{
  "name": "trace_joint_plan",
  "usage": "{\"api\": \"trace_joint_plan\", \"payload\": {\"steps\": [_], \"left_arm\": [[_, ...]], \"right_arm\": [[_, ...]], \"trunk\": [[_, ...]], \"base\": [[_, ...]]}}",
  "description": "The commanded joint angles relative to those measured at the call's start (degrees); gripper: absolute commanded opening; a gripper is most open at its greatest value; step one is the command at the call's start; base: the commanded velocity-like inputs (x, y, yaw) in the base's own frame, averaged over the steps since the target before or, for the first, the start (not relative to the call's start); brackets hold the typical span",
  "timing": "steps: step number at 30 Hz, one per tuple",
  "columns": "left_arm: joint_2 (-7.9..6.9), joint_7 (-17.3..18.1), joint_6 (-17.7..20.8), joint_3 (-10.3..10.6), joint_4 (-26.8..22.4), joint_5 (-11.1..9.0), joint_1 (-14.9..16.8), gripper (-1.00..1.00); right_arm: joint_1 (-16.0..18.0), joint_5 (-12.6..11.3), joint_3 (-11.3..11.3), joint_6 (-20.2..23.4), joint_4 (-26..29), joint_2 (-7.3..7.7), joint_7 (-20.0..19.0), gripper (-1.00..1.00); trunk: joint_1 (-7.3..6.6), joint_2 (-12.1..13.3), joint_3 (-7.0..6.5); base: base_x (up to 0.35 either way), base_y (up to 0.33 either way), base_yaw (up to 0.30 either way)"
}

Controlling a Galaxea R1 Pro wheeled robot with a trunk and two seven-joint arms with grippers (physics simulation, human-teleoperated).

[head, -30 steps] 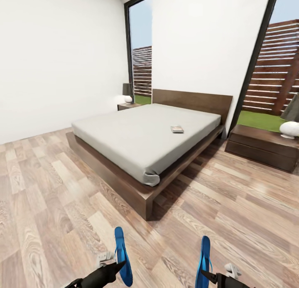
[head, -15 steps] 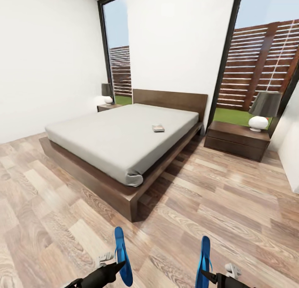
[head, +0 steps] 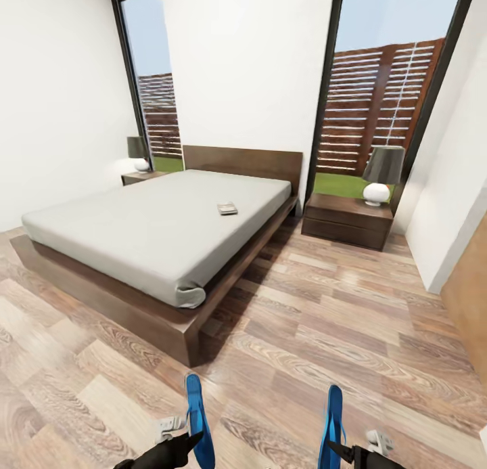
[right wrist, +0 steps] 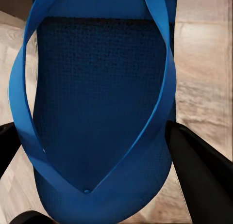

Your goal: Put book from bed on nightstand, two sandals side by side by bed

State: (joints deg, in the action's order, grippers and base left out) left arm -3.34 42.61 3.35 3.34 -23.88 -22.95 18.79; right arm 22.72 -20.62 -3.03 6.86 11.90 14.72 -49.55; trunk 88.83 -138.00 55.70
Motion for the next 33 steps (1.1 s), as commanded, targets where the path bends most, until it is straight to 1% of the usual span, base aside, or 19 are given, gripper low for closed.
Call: {"api": "trace_joint_plan", "payload": {"steps": [1,3,5,6,8,13,33], "left_arm": [[-0.16,0.02,-0.04,0.56,1.14,0.03,0.02,-1.00],[-0.26,0.05,-1.90,0.87,3.89,1.71,0.02,-1.00],[-0.22,0.06,-5.07,1.06,5.58,2.81,0.02,-1.00],[-0.19,0.12,-7.66,1.16,6.43,3.29,0.02,-1.00],[-0.18,0.18,-8.96,1.16,6.82,3.51,0.02,-1.00],[-0.18,0.21,-9.52,1.08,6.99,3.54,0.02,-1.00],[-0.08,0.17,-9.50,1.17,7.18,3.27,0.02,-1.00]], "right_arm": [[0.04,-0.22,-0.40,0.59,-0.69,-0.03,-0.22,-1.00],[0.04,0.09,-0.40,0.53,-4.00,-0.05,-0.20,-1.00],[0.04,1.06,-0.40,-0.46,-7.80,-0.53,-0.20,-1.00],[0.04,1.94,-0.40,-3.20,-9.85,-1.12,-0.20,-1.00],[0.04,2.39,-0.44,-5.54,-11.04,-1.40,-0.21,-1.00],[0.04,2.65,-0.48,-6.56,-11.58,-1.52,-0.33,-1.00],[0.04,2.60,-0.56,-6.78,-11.93,-1.54,-0.25,-1.00]], "trunk": [[-0.01,-0.02,0.05],[-0.01,-0.02,0.05],[-0.01,-0.02,0.05],[-0.01,-0.02,0.05],[-0.01,-0.02,0.05],[-0.01,-0.02,0.05],[-0.01,-0.02,0.05]], "base": [[0.000,0.000,-0.300],[0.000,0.000,-0.300],[0.000,0.000,-0.300],[0.000,0.000,-0.300],[0.000,0.000,-0.300],[0.000,0.000,-0.296],[0.000,0.000,-0.285]]}}
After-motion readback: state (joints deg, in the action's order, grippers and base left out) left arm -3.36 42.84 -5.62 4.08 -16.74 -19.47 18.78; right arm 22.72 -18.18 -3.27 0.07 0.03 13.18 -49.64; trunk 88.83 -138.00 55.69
